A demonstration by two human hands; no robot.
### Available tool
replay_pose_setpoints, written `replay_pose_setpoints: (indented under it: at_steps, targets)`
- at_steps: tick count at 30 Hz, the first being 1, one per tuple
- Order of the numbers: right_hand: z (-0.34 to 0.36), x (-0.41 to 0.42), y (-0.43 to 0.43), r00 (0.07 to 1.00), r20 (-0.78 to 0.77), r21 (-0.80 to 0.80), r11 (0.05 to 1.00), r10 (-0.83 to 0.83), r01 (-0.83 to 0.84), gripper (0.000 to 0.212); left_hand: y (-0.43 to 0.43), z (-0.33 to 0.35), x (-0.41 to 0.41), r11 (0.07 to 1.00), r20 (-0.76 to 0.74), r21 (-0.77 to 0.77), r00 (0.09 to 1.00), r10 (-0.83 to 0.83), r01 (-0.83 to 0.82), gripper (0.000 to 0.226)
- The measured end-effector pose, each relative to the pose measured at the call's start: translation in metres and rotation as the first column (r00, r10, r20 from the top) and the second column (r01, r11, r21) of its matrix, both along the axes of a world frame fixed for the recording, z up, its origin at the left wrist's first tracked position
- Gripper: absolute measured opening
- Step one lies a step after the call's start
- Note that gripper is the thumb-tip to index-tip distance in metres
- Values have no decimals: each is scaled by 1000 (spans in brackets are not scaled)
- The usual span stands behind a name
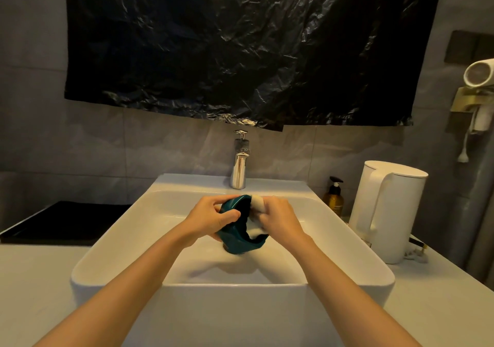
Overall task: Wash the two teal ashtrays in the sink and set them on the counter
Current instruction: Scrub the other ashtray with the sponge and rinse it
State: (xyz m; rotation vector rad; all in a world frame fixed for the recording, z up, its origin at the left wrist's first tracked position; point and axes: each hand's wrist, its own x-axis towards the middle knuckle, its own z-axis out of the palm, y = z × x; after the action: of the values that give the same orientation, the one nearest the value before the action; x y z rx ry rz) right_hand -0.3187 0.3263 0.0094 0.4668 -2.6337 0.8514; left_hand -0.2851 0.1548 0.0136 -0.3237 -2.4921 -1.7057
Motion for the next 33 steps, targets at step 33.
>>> replay_pose_setpoints:
  at_steps: [33]
  targets:
    - [-7, 1, -14, 978, 152, -177, 969, -144, 170, 23, -2, -2, -4, 986, -246, 16, 955, 166, -167, 50]
